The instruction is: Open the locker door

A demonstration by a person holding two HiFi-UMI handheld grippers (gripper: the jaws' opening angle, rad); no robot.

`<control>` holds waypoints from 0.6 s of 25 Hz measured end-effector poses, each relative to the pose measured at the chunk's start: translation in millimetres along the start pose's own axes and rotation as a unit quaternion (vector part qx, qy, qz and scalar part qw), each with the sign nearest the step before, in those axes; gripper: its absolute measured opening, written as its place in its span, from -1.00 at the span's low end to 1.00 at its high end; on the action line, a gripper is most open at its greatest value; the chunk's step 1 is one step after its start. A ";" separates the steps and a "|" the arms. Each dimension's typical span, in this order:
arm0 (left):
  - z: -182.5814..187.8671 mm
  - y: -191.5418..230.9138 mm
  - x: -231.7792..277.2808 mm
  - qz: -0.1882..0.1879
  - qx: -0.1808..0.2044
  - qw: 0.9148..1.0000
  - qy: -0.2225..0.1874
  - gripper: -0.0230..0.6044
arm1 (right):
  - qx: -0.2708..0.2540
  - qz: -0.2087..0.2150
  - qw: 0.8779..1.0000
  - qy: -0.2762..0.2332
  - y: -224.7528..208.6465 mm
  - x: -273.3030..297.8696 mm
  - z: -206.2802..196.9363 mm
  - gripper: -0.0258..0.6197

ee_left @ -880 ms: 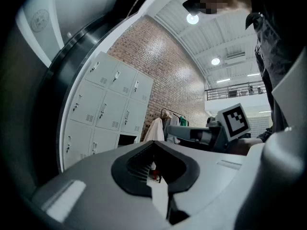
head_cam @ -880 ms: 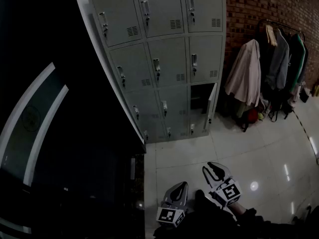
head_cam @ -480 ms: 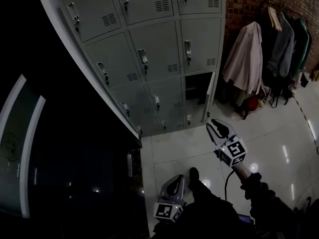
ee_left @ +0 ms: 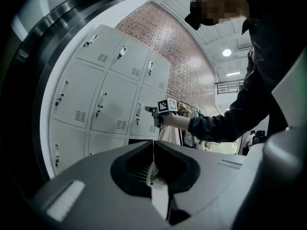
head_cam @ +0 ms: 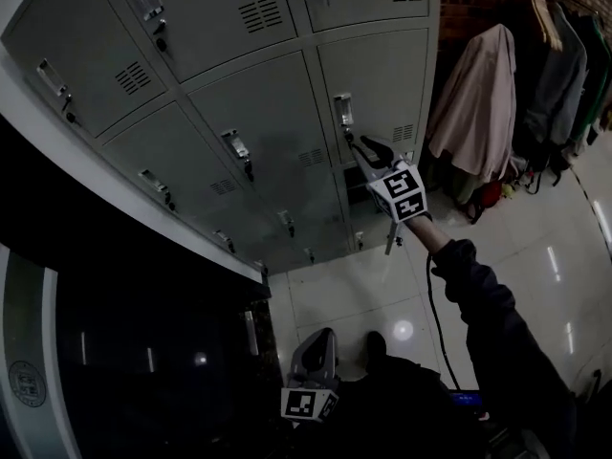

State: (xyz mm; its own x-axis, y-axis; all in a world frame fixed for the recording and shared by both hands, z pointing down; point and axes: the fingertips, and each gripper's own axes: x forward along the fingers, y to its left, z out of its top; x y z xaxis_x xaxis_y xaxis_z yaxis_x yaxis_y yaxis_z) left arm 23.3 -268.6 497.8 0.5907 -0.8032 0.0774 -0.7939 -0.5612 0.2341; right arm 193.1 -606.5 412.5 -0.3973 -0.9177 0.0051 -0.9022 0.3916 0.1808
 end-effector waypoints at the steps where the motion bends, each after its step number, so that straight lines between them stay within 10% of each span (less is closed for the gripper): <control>1: 2.2 4.5 8.0 0.006 -0.002 1.000 0.003 -0.85 | -0.002 -0.002 1.000 0.005 -8.9 21.3 -3.1 -0.66; 15: 8.6 33.2 47.8 0.039 0.019 0.999 0.016 -0.85 | -0.024 -0.004 1.000 0.008 -36.5 116.6 -8.0 -0.57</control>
State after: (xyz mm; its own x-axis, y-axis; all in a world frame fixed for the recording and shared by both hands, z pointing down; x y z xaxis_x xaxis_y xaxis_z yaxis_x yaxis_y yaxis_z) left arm 24.0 -327.4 500.9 0.5299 -0.8388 0.1253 -0.8426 -0.5040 0.1899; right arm 181.0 -728.3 414.3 -0.3876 -0.9216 0.0199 -0.8960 0.3817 0.2271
